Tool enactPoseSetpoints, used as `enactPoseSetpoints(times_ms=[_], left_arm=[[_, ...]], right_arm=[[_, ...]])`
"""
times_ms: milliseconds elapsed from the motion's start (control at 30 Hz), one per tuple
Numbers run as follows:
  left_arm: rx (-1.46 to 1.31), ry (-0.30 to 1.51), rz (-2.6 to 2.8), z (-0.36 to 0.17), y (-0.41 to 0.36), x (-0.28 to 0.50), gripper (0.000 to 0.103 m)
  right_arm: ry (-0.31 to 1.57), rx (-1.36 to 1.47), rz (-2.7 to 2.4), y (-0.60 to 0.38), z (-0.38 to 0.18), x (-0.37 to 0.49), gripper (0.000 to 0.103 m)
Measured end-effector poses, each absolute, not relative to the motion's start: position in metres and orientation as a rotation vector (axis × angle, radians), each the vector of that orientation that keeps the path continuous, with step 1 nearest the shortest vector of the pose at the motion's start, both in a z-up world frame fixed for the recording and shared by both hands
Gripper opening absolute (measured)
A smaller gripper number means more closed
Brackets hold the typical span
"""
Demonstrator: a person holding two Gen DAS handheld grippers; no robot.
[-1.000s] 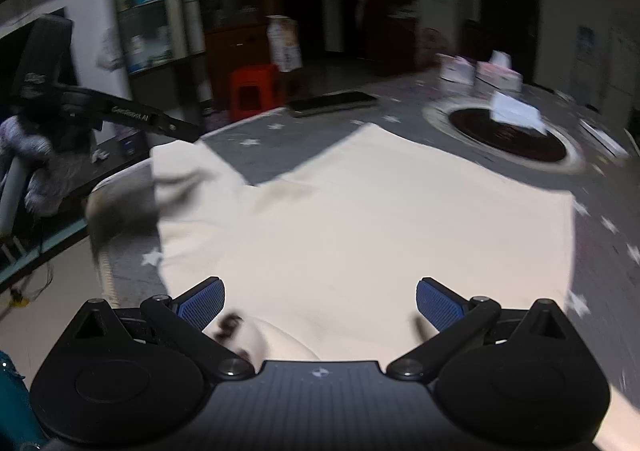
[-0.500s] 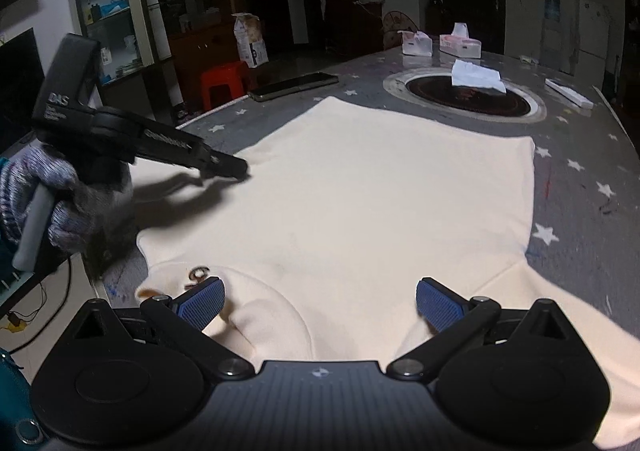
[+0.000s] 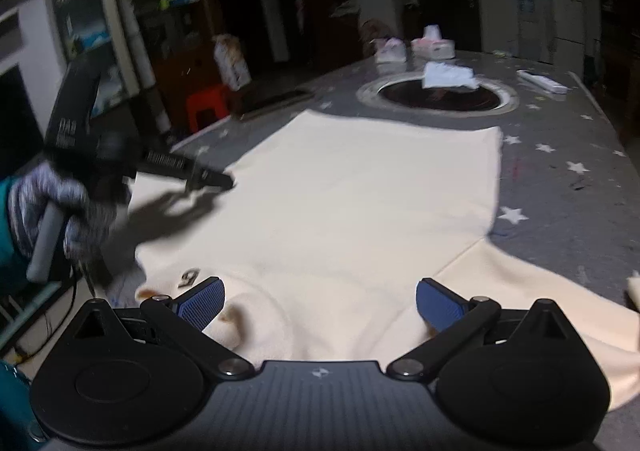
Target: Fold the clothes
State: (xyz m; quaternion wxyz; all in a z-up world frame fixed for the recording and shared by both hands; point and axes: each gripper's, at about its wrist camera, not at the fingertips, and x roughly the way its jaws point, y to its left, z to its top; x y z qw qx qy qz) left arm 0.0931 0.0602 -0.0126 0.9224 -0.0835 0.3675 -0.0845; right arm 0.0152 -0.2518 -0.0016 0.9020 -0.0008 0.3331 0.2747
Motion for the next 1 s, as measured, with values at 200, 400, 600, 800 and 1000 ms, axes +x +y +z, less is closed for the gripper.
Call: enactPoseSetpoints(times_ms=[200, 400, 600, 800, 1000], left_arm=[[-0.163, 0.754, -0.177, -0.013, 0.059, 0.095, 0.013], [-0.158, 0.752, -0.179, -0.014, 0.059, 0.095, 0.013], [-0.14, 0.748, -0.18, -0.015, 0.057, 0.094, 0.013], [-0.132, 0.75, -0.184, -0.015, 0.057, 0.096, 0.013], [-0.125, 0.75, -0.181, -0.014, 0.056, 0.095, 0.013]], right_arm=[[0.68, 0.084, 0.391, -0.295, -0.001, 0.022, 0.103], [0.698, 0.164, 0.221, -0.34, -0.01, 0.031, 0.103], [0.667, 0.186, 0.056, -0.361, -0.012, 0.012, 0.103], [0.639, 0.102, -0.115, -0.369, -0.012, -0.005, 0.103], [0.612, 0.105, -0.129, -0.38, -0.007, 0.0, 0.103]])
